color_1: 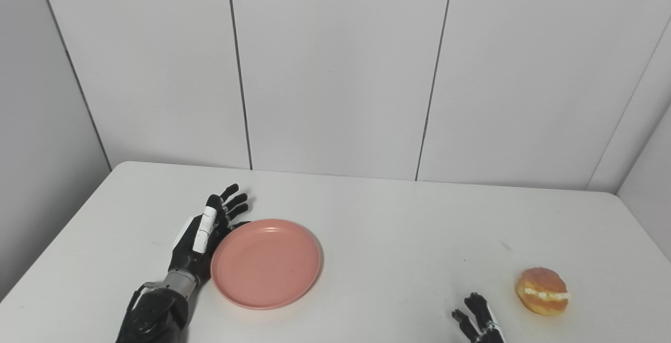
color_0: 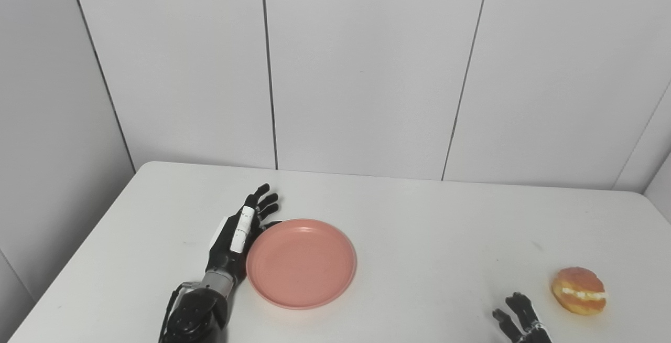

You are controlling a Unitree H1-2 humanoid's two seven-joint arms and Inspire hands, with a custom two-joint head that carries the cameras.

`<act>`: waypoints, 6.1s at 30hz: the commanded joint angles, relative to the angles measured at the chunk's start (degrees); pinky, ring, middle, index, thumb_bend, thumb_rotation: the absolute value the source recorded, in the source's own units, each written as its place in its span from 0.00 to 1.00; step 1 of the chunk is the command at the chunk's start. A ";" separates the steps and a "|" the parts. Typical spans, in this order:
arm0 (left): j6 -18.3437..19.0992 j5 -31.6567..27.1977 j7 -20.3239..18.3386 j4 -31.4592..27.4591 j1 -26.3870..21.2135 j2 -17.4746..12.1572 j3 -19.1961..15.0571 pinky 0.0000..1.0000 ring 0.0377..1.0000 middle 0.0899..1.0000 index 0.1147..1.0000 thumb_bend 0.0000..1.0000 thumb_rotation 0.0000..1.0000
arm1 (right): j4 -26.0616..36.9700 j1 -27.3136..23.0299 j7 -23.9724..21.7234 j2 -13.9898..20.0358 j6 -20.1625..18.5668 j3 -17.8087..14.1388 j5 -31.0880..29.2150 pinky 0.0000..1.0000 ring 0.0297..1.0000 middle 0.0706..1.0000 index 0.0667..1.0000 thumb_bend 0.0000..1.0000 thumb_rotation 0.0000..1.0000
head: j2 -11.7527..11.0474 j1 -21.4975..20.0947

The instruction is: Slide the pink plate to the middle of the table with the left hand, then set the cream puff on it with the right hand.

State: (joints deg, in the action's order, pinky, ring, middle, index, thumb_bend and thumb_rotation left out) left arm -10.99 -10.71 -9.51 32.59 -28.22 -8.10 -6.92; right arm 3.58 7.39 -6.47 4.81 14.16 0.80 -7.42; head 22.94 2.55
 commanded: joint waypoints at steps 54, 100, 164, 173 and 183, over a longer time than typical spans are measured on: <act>5.69 12.90 16.00 -10.28 8.22 16.05 7.48 0.80 0.89 0.88 0.84 0.93 0.93 | 4.33 0.95 4.82 -5.75 -15.06 6.81 9.43 0.88 0.85 0.93 0.91 0.83 1.00 | 10.21 -18.18; 7.76 11.44 14.28 -10.80 8.33 14.47 7.25 0.86 0.89 0.88 0.85 0.91 0.94 | 20.28 -3.14 13.51 -1.25 -5.73 3.60 40.57 0.75 0.84 0.88 0.89 0.88 0.81 | 9.01 -24.13; 7.39 10.69 13.16 -10.96 8.56 14.90 6.80 0.86 0.86 0.87 0.94 0.90 0.89 | 4.58 -35.55 -35.29 38.42 -34.38 6.56 59.67 0.62 0.84 0.86 0.78 1.00 0.18 | 8.43 -22.97; 7.34 10.57 13.00 -10.82 8.79 14.93 6.84 0.87 0.86 0.88 0.94 0.90 0.89 | 0.91 -34.96 -33.51 37.71 -34.26 7.73 59.95 0.66 0.85 0.86 0.79 1.00 0.14 | 8.61 -22.64; 7.33 10.04 12.40 -10.94 9.06 14.95 6.67 0.89 0.86 0.88 0.95 0.89 0.88 | -2.06 -34.94 -31.13 36.61 -33.16 10.14 59.30 0.67 0.86 0.86 0.79 1.00 0.16 | 8.77 -22.58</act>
State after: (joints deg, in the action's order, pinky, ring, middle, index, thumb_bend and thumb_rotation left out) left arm -5.56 0.06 3.40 20.07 -21.47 6.82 -0.31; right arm 1.19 -25.92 -39.09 40.48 -19.75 10.94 51.82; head 31.64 -20.21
